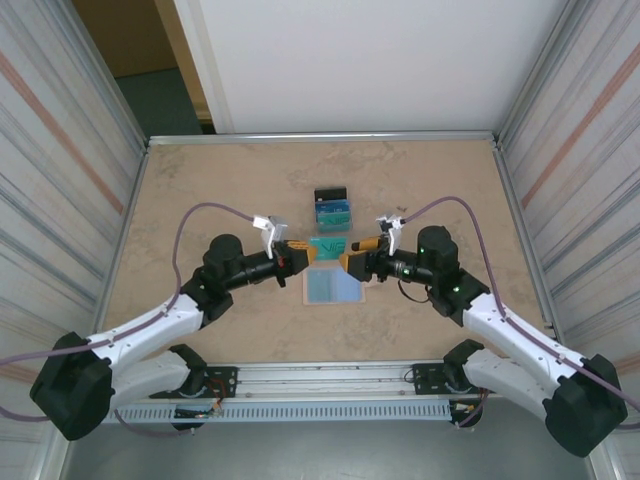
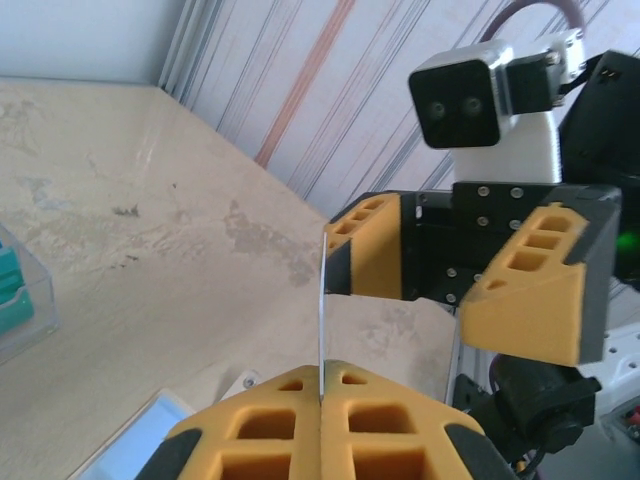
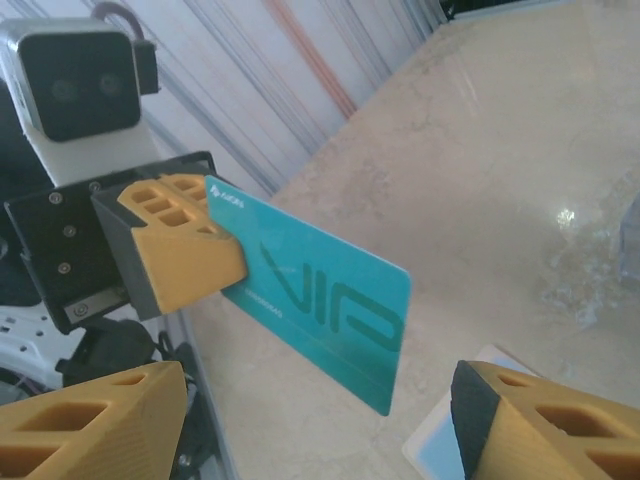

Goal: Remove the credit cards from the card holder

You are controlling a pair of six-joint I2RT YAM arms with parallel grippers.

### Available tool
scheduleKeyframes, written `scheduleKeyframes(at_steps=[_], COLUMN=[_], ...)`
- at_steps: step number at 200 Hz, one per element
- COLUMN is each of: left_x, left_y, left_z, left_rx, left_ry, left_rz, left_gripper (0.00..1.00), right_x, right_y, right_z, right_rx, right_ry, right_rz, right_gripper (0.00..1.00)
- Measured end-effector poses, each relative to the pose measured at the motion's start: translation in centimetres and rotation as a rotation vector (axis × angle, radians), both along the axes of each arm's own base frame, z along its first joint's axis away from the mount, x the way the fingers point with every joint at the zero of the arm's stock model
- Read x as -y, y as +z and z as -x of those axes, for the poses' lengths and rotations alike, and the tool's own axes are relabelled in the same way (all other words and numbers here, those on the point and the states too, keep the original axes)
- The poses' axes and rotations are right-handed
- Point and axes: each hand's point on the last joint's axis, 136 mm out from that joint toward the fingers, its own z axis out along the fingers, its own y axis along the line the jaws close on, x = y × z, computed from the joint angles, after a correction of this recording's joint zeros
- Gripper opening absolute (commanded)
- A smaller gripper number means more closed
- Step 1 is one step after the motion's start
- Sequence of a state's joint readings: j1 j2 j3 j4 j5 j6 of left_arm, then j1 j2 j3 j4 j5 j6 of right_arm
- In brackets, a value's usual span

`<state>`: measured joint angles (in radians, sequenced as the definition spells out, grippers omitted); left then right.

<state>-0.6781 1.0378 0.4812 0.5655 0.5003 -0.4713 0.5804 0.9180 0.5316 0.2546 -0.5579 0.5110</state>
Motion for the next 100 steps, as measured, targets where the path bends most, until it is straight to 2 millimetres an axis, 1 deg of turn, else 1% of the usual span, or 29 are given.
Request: scheduleKeyframes(at_steps=[30,50,68,81,100], left_x=[-0.4,-0.7,-0.8,-0.8,-0.8], left_y=[1.2,1.7,1.8,1.8,1.9], left_z=[0.6,0.9,1.0,1.0,0.9], left_rx=[0.009,0.014,0.017,0.017,0.017], left_ry=[-0.002,-0.002,-0.001,0.002,0.006], left_rz=[0.044,0.064,0.076,0.083,0.094], left_gripper=[0.0,0.0,0.0,0.0,0.0], right_x=[-0.3,-1.0,-1.6,-2.1,-2.7], right_y=[0.7,1.2,1.3,1.4,1.6], right_z=[-0.8,-0.9,-0.9,-0.8,-0.2], right_rx=[-0.003,-0.005,-0.016,-0.024,-0.028], right_ry=[0.013,0.05,0.087,0.115,0.158], right_rz=[-0.051,-0.094,-0.123,-0.141,-0.157], right_gripper=[0.67,0.64,0.6,0.55,0.43])
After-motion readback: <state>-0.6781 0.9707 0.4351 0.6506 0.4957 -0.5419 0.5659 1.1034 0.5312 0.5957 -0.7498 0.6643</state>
